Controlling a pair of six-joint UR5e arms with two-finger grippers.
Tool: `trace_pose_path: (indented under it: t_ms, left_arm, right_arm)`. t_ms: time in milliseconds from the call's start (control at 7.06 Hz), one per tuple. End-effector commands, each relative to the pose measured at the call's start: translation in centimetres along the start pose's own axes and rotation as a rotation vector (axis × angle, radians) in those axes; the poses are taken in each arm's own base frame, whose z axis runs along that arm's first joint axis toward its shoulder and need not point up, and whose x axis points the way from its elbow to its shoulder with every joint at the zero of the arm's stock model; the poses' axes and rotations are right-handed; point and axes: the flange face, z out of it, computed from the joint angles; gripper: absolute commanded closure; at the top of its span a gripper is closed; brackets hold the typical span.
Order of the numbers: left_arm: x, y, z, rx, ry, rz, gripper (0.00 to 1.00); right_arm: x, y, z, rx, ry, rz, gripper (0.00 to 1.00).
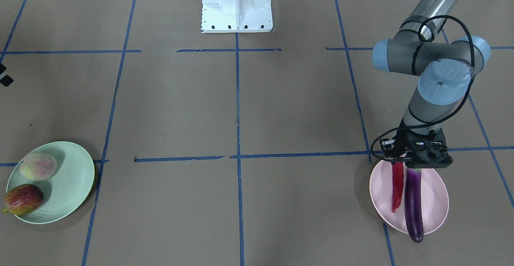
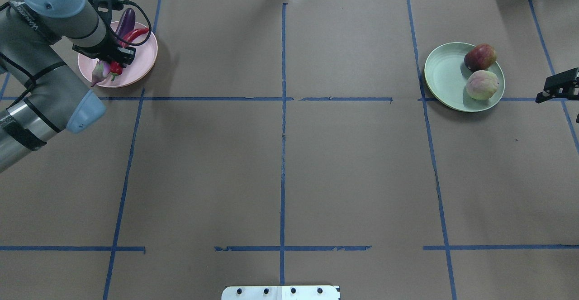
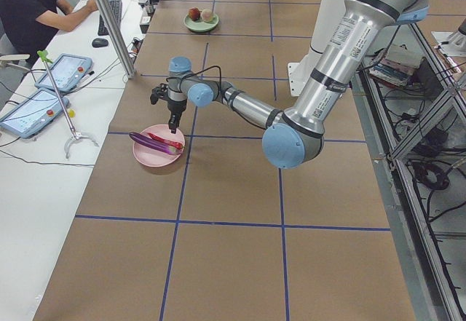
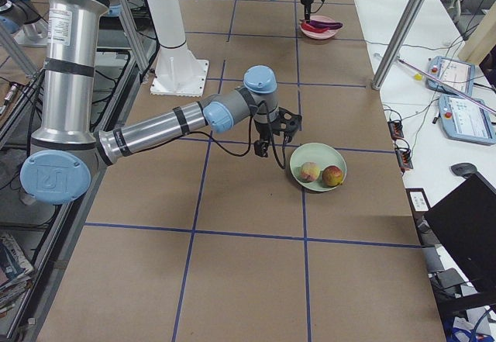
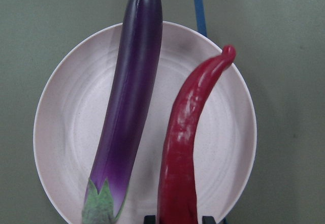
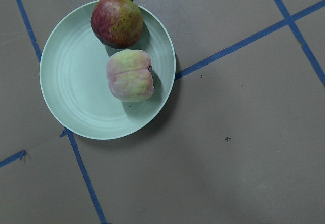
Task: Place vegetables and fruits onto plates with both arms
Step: 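Place the chili on the pink plate with the left gripper while the right arm withdraws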
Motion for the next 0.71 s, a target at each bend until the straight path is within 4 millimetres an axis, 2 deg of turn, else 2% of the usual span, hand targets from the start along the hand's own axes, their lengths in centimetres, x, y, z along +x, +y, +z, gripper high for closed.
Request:
trace_pose_path:
  t_ms: [0, 142, 283, 425, 567]
  left_arm:
    - [-6.6, 1.9, -3.9, -0.087, 0.165, -0.076, 0.00]
    - [-10.1, 7.4, -6.2, -0.082, 0.182, -0.067, 0.00]
    - [-13.8, 13.9, -8.9, -0.079, 0.177, 0.031, 0.00]
    - [-18.3, 16.8, -12.2, -0.057, 0.160, 0.081, 0.00]
    - [-21.8, 19.4, -13.8, -0.076, 0.169, 0.162, 0.00]
  right_arm:
    - [4.2, -1.4, -2.7, -0.018, -0.053, -0.069, 0.00]
    - [7.4, -2.0, -3.1, -0.013, -0.046, -0.125, 0.00]
    - [9.8, -2.2, -3.0, -0.015, -0.027, -0.193, 0.00]
    - [11.6, -2.7, -3.7, -0.028, 0.001, -0.270, 0.00]
    - [13.5, -3.1, -4.1, -0.058, 0.034, -0.395, 0.00]
